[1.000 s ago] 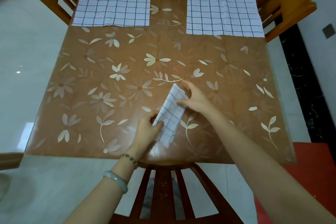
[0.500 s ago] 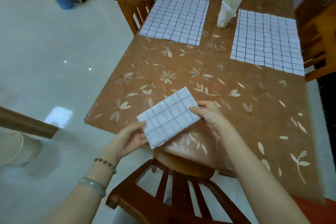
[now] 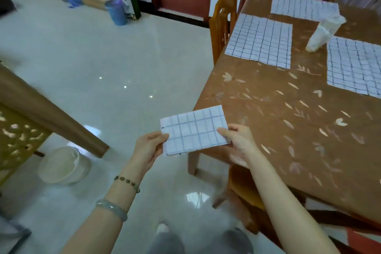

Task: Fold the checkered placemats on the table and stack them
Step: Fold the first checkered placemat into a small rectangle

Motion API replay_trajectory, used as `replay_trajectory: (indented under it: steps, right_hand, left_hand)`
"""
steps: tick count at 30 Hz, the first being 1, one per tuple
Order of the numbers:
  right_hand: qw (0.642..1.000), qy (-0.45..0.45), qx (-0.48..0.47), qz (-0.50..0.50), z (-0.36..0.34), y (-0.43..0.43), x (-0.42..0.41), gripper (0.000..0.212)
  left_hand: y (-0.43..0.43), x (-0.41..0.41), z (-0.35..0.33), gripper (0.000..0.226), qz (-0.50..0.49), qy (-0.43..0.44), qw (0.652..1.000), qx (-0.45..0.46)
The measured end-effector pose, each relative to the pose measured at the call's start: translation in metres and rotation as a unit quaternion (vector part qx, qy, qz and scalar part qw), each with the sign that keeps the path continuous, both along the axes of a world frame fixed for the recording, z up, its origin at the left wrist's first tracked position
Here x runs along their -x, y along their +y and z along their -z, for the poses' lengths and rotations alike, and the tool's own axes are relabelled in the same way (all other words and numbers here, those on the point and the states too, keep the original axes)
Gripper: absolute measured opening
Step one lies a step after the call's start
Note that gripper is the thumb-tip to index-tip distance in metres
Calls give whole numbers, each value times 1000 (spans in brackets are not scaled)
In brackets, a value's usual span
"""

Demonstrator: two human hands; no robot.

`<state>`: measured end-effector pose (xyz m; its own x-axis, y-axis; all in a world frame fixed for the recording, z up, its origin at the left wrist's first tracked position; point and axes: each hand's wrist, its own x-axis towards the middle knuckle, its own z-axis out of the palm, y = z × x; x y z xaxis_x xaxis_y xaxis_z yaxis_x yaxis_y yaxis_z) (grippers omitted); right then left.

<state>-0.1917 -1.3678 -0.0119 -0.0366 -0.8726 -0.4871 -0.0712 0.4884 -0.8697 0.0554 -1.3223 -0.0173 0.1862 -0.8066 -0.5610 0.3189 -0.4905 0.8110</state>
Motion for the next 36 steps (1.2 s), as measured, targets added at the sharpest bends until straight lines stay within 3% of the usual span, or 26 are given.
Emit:
replay_trajectory:
  steps: [7, 13, 28, 36]
  right_hand:
    - [999, -18, -10, 29, 14, -5, -96, 35]
    - [995, -27, -6, 96, 6, -37, -124, 9]
    - [977, -46, -12, 208, 28, -240, -145, 7]
    - [955, -52, -9, 293, 30, -294, -118, 12]
  left_hand:
    - [-13, -107, -15, 14, 9, -50, 999, 4]
    - [-66, -128, -2, 8, 36, -57, 998, 8]
    - [-321, -147, 3, 13, 139, -76, 987, 9]
    - [-419, -112, 11, 14, 225, -62, 972, 3]
